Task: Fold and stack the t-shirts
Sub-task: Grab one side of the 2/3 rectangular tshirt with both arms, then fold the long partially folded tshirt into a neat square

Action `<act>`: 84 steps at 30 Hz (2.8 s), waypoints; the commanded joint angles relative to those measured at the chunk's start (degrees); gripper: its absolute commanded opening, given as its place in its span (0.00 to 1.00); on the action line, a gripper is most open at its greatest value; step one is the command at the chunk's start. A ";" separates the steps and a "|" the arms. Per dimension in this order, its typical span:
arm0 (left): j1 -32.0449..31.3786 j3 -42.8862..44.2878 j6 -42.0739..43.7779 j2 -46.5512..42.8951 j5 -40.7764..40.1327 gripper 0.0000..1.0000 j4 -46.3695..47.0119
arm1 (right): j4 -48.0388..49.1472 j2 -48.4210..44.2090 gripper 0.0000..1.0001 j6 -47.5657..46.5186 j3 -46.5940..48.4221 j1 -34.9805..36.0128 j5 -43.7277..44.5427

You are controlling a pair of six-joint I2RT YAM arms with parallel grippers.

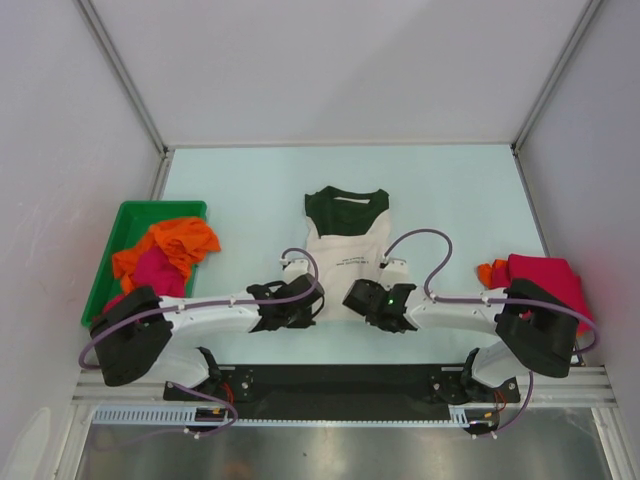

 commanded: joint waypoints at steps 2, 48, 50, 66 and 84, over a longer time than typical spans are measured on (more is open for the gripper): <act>-0.65 -2.24 -0.65 -0.89 0.57 0.00 -1.47 | -4.33 1.87 0.00 2.29 -4.10 1.59 -6.56; 21.05 50.39 20.87 17.37 -12.10 0.00 -9.83 | 1.99 18.71 0.00 -33.30 42.12 -32.93 -1.09; 22.02 55.93 21.59 22.63 -11.66 0.00 -9.83 | 3.31 21.89 0.00 -34.96 46.77 -33.73 -1.45; 30.72 79.58 23.61 46.30 -4.63 0.00 -12.11 | 1.55 44.66 0.00 -35.67 69.47 -39.71 -5.76; 32.75 87.69 21.42 52.49 -3.48 0.36 -11.86 | 12.76 45.66 0.29 -37.33 66.26 -42.53 -12.70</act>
